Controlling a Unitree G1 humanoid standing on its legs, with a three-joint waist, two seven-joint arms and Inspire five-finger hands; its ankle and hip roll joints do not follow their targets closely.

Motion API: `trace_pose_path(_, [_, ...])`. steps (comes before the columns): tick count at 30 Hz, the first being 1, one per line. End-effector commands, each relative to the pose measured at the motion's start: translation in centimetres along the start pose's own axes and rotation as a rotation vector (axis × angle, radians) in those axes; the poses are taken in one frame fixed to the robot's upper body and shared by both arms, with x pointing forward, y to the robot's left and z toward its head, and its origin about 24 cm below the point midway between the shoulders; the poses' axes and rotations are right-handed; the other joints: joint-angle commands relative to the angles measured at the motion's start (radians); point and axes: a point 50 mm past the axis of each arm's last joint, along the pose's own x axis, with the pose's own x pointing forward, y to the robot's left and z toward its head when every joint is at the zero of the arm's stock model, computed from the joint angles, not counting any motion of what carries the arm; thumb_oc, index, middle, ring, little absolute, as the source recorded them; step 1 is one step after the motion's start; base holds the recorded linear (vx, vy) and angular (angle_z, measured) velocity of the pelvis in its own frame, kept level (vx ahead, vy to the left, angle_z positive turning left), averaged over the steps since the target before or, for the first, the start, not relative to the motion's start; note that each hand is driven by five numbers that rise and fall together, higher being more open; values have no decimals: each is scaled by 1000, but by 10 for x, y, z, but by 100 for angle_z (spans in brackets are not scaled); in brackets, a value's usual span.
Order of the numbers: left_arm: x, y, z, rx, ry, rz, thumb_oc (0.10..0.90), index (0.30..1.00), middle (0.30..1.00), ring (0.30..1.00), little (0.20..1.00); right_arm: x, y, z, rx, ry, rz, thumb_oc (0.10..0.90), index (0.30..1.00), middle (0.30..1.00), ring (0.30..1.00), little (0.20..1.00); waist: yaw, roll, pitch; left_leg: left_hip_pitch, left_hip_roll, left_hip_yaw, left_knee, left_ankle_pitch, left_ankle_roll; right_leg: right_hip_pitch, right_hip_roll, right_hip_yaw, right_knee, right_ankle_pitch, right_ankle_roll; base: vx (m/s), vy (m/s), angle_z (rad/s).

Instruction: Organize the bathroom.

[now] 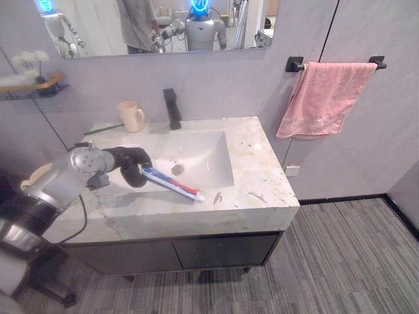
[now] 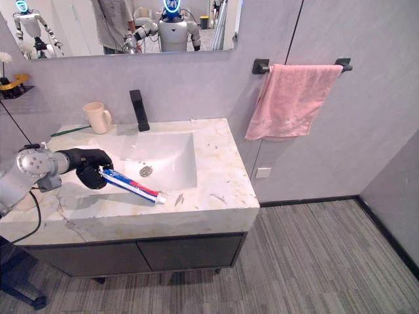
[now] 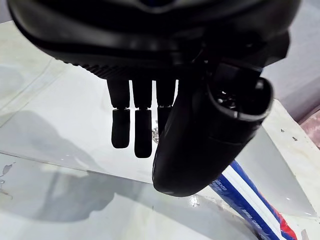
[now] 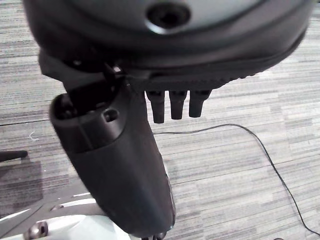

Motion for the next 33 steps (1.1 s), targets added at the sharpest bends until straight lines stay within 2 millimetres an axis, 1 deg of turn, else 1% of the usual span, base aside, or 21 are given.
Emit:
trace_pose_path(1, [-59,91,26,50,-96,359,400,300,300,300,300,-1,-18,-6,8,46,-51,800,900,900,900,900,15,25,-28,20,-8,-11,12,-60,31,-20,-27,-70,102,-65,89,0,0,0])
trace_pose_path(12, [-59,88,17,61,-108,344,400,300,300,300,300,-3,-21,1,22,34,-48,800,900,900,900,900,33,24,-29,16,-12,-25,9,-58,34,-15,-24,-71,101,-66,86,-6,3,4])
trace_pose_path(20, [-59,83,11,76,-93,302,400,300,300,300,300,-3,-21,4,32,34,-44,800,900,900,900,900,41,27,-28,16,-15,-30,8,-59,34,-18,-23,-69,103,-65,87,-3,3,2])
trace_pose_path(23, [-58,81,9,80,-81,283,400,300,300,300,300,-3,-22,3,29,35,-45,800,900,900,900,900,41,28,-27,16,-16,-29,8,-60,34,-19,-23,-69,104,-66,87,0,0,0])
trace_pose_path(27, [-55,76,0,93,-21,257,400,300,300,300,300,-4,-24,2,22,39,-51,800,900,900,900,900,41,31,-17,14,-18,-33,12,-62,37,-23,-23,-67,111,-71,85,0,0,0])
trace_pose_path(33, [-53,75,-5,99,8,242,400,300,300,300,300,-3,-28,-3,23,51,-58,800,900,900,900,900,34,32,-3,9,-20,-34,10,-64,39,-32,-23,-65,114,-72,86,0,0,0])
